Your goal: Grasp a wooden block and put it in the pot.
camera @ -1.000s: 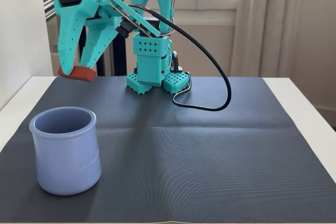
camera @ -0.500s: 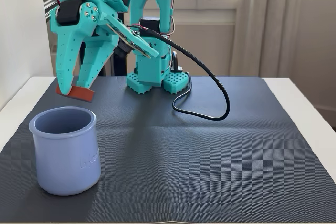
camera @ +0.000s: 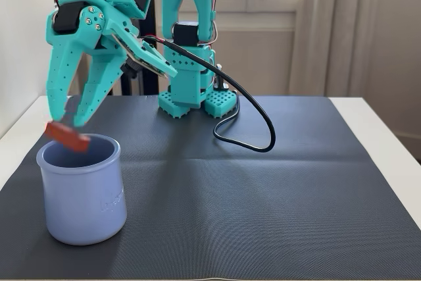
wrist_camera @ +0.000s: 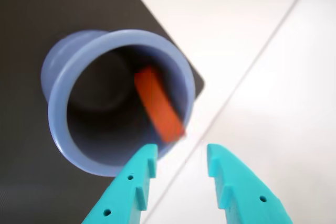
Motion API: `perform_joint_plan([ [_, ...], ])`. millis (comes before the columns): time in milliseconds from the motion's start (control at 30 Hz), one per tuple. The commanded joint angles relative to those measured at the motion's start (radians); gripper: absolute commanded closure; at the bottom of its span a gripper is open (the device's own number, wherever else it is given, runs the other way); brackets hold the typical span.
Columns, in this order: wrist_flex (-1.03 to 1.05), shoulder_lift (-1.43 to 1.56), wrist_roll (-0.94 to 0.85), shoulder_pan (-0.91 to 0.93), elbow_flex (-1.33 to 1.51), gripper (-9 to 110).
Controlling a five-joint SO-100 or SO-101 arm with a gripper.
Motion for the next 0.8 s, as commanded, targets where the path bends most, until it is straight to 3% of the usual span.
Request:
perform_joint_plan([
  [0, -0.008, 0.011, -0.003, -0.002, -0.051, 94],
  [100, -0.008, 0.012, 0.006, -0.009, -0.051, 101],
  [333, 0.021, 0.071, -0.094, -0.089, -0.031, 101],
  [767, 0.132, 0.772, -0.273, -0.344, 0.431, 101],
])
